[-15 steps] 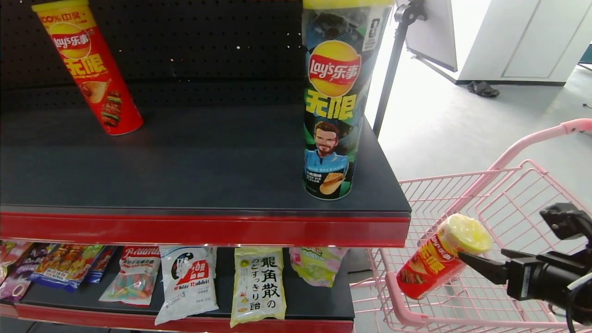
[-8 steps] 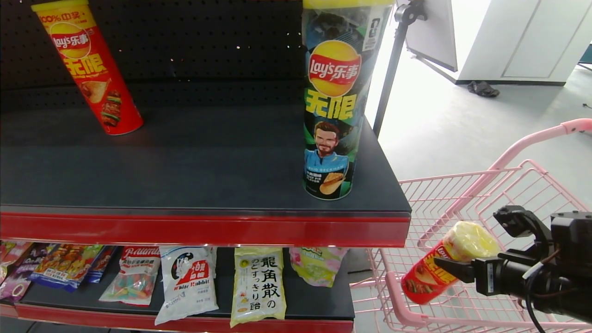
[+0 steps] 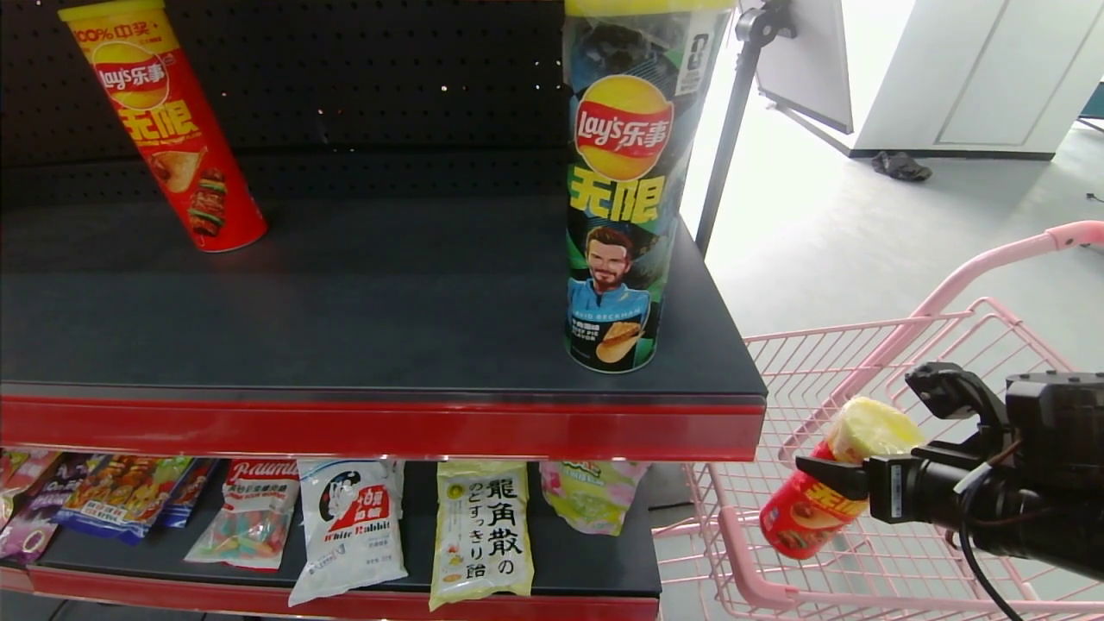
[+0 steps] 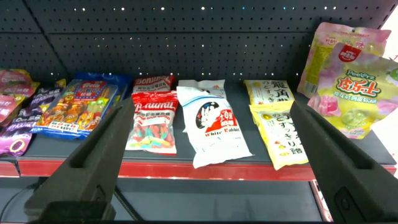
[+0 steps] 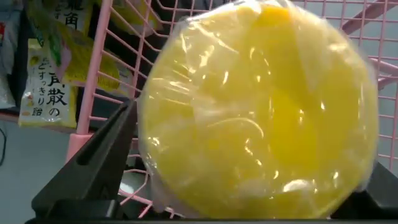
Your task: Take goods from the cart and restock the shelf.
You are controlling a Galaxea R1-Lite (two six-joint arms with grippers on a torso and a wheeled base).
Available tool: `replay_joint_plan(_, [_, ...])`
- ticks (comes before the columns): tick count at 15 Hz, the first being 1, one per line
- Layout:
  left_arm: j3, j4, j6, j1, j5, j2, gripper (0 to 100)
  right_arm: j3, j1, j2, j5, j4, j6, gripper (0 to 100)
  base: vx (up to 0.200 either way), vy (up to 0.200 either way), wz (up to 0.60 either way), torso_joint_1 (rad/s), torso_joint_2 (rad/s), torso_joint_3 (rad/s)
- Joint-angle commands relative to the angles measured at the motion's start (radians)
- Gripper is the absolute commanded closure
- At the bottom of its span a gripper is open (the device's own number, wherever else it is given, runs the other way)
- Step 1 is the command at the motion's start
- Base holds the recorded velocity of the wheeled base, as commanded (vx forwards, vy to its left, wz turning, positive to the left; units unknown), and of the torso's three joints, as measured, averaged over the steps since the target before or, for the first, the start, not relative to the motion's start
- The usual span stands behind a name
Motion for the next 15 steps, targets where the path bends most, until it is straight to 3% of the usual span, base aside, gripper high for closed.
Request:
replay_joint_plan(1, [0.000,0.000,0.000,0.000,0.000,0.001,0,0.001,-0.003,0.016,0.000,0.000,0.001,0,0.000,0.000,0.00,0.000,0.00,0.000])
replay_joint_plan(5, [0.000,0.000,0.000,0.000,0.000,0.001,0,0.005,-0.028,0.027,0.000,0.000,0.001,0,0.000,0.000,0.00,0.000,0.00,0.000])
replay_joint_plan(6, [0.000,0.000,0.000,0.000,0.000,0.001,0,0.005,-0.028,0.027,0.000,0.000,0.000,100,0.000,0.000,0.00,0.000,0.00,0.000])
replay_joint_plan(15, [0.000,0.000,0.000,0.002,0.000,0.001,0,0.016,-0.036,0.000,0.000,-0.001,-0.005,100,0.000,0.000,0.00,0.000,0.00,0.000])
